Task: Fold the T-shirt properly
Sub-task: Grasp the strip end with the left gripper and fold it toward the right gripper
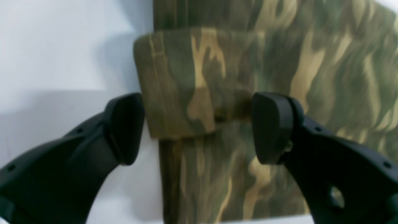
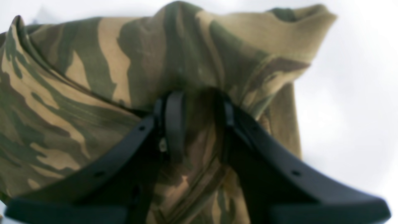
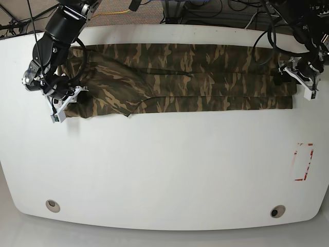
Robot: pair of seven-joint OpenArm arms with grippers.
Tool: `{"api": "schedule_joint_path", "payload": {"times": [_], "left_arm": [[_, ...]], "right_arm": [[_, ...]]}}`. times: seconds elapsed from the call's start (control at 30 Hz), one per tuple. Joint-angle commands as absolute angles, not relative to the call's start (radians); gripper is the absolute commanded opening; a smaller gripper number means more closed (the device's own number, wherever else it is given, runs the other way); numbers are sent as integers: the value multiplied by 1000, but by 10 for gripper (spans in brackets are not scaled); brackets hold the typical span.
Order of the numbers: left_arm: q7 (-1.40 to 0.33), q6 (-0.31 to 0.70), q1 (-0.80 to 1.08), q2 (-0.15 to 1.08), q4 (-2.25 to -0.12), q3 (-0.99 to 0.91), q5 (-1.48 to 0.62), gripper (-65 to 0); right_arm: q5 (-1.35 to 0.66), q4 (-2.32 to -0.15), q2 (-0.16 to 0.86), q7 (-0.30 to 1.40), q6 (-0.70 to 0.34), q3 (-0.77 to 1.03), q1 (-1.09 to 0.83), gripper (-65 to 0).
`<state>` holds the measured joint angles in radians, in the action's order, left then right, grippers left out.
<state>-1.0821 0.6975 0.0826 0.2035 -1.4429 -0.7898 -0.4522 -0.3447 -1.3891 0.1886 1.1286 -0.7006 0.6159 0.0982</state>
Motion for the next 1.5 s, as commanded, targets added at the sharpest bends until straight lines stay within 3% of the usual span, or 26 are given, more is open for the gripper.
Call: {"api": "schedule_joint_path", "payload": {"times": [0.0,0.2,0.3,0.33,0.4,0.43,0.67,0.87,1.07,1.47], "left_arm": [[-1093,698,77,216,-1419,-788,-443,-150],[-1099,698,82,214,-1419,-734,-449,-176],[-1098,698,82,214,-1419,-691,-449,-333],[-1096,698,82,214,-1419,-677,-444,-442],[-1096,698,84,214,-1419,-667,-446,-593],[-1096,698,84,214,-1425,-665,-449,-636],[-1110,698,156,134,-1753,-651,-450,-633],[-1254,698,160,59,-2011,-458,-453,-633],[-1299,698,91,-58,-1994,-325,-481,-629],[-1294,698,21,-157,-1928,-87,-461,-628]], "right_arm": [[-334,-1397,199,1148,-698,616,107,-490],[-334,-1397,199,1148,-698,616,107,-490],[-334,-1395,197,1147,-698,616,107,-490],[-334,-1395,194,1147,-698,616,107,-490],[-334,-1395,194,1147,-698,616,107,-490],[-334,-1395,194,1147,-698,616,107,-490],[-334,-1394,197,1147,-698,619,107,-490],[-334,-1397,191,1145,-698,619,107,-490],[-334,-1397,191,1145,-698,619,107,-490],[-334,-1397,189,1145,-698,619,108,-490]]}}
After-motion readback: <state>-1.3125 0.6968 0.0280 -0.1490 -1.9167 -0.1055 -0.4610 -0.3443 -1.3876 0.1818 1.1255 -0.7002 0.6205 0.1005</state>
